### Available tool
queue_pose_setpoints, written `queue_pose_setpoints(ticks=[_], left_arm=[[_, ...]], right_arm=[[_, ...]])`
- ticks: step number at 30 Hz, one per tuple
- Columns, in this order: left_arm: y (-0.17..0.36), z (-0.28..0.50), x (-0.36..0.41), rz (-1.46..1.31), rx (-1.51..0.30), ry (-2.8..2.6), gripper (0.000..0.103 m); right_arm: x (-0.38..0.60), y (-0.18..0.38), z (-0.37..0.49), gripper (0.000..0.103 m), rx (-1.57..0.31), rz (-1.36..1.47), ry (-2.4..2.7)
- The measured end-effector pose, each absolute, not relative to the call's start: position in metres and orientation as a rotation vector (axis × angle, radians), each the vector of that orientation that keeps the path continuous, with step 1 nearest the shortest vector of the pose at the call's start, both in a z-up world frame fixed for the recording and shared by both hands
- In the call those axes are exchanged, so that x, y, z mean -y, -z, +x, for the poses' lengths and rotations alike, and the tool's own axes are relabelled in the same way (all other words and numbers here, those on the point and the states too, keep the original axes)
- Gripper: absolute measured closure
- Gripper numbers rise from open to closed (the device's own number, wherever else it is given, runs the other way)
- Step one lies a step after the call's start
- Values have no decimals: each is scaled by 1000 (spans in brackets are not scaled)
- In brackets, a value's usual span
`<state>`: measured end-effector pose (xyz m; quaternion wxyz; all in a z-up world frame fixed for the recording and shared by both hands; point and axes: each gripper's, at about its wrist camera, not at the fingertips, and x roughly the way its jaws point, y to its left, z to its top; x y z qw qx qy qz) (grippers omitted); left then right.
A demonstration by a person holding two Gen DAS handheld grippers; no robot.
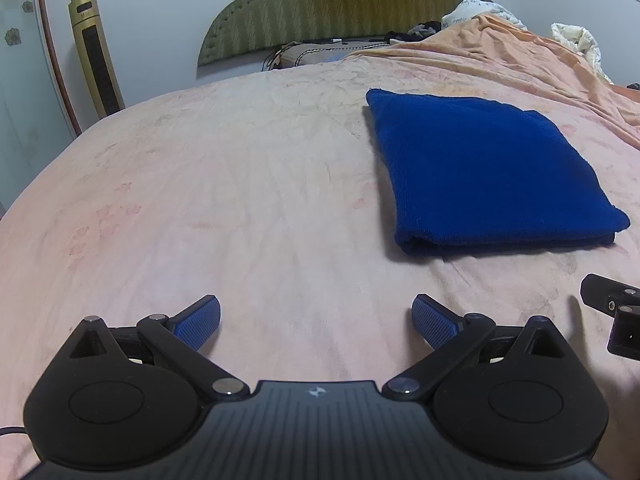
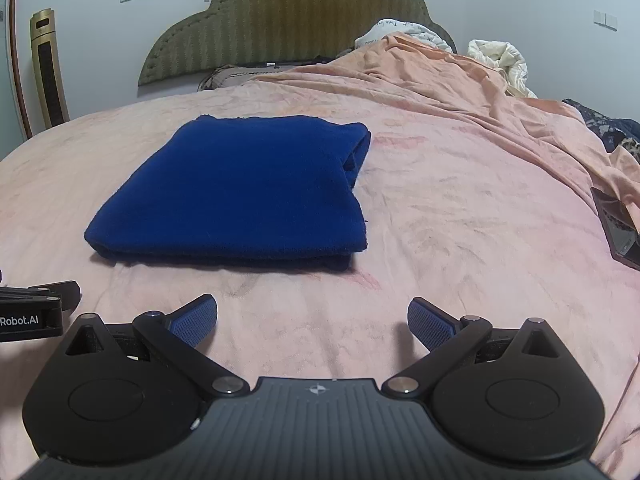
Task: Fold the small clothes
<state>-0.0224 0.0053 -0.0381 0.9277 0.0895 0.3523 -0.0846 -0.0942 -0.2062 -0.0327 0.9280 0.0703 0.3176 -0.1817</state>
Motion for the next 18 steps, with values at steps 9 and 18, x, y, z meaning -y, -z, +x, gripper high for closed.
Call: queue_pose_setpoints(ticks=[9, 18], left_arm=[[38, -23, -5, 183, -721, 174, 0], [37, -24, -5, 189, -717, 168, 0]], right_arm=[[203, 34, -94, 0, -649, 137, 361], [203, 34, -94, 0, -649, 138, 361]])
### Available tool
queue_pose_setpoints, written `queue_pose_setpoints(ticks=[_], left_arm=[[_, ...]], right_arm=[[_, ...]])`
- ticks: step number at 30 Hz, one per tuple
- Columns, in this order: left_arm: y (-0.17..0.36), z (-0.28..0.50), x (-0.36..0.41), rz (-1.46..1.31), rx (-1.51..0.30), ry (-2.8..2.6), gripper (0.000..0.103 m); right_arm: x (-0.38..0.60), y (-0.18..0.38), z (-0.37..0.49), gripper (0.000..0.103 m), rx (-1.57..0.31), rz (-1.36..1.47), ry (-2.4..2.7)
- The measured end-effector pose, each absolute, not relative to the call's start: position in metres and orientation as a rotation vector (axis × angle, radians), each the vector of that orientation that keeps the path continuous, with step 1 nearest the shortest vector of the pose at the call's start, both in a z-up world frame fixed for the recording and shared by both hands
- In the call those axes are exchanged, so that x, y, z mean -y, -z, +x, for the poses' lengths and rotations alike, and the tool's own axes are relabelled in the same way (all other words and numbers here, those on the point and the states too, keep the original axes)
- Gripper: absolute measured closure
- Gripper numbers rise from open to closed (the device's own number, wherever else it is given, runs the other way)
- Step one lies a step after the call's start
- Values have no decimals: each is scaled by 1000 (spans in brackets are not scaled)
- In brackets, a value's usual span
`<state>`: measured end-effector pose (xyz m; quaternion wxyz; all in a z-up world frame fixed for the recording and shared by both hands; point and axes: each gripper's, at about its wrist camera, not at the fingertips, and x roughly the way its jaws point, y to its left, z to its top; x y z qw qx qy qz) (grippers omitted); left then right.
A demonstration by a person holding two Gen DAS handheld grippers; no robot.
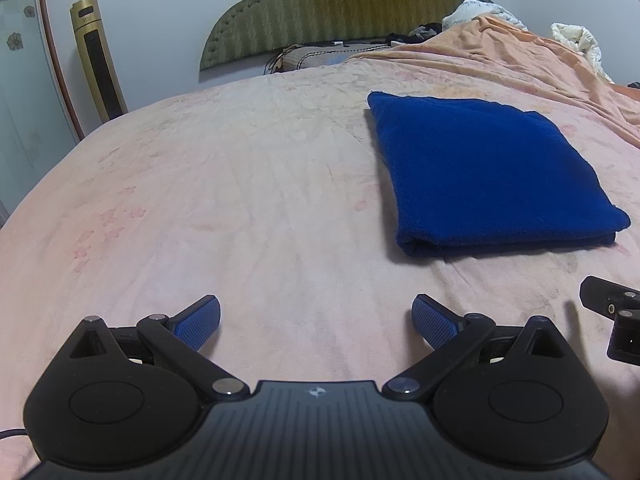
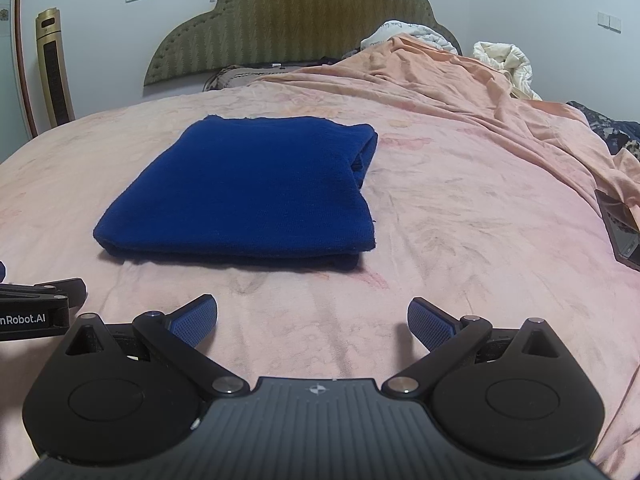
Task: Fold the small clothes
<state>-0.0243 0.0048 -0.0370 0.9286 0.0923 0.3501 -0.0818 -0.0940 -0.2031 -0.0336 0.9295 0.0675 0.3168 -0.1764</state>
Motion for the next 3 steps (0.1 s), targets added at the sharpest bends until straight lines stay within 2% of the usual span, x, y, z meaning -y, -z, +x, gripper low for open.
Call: queue_pose_setpoints(ticks=[3], left_arm=[[37, -23, -6, 185, -729, 168, 0]], right_arm=[[203, 34, -94, 0, -649, 139, 361]])
